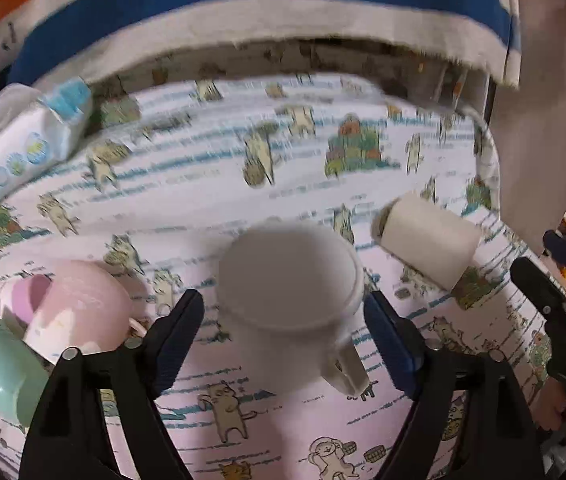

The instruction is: Flip cup upside down

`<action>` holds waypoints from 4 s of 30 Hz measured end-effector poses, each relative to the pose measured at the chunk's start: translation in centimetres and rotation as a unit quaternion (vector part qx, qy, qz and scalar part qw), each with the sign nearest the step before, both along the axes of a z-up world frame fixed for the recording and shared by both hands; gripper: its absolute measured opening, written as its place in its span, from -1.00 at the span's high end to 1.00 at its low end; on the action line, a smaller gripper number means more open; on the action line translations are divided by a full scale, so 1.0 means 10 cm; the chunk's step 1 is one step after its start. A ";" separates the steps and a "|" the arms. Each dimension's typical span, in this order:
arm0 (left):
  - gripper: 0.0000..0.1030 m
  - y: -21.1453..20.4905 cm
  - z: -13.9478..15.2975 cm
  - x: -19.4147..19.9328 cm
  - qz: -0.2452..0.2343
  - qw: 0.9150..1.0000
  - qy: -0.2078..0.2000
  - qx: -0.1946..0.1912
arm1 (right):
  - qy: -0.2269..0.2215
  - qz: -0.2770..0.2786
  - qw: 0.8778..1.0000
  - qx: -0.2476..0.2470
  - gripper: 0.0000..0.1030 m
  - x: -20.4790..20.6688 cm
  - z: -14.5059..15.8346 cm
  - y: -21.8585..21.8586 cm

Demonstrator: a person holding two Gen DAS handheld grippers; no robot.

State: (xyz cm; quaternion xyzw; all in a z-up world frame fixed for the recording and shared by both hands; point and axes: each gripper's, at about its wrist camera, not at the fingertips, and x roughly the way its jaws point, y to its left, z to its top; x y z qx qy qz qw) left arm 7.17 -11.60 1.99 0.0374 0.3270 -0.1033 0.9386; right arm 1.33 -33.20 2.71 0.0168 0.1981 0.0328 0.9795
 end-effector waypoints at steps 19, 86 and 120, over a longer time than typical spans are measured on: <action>-0.99 0.98 0.64 -0.86 0.082 0.960 -0.263 -0.043 | -0.074 0.041 0.996 0.029 -0.99 -0.12 0.64 0.36; -0.99 0.99 -0.19 -0.50 0.096 0.977 -0.189 -0.031 | -0.037 0.049 0.997 -0.038 -0.99 0.21 -0.08 0.78; -0.99 0.99 -0.18 -0.50 0.096 0.977 -0.189 -0.030 | -0.037 0.048 0.997 -0.038 -0.99 0.21 -0.08 0.78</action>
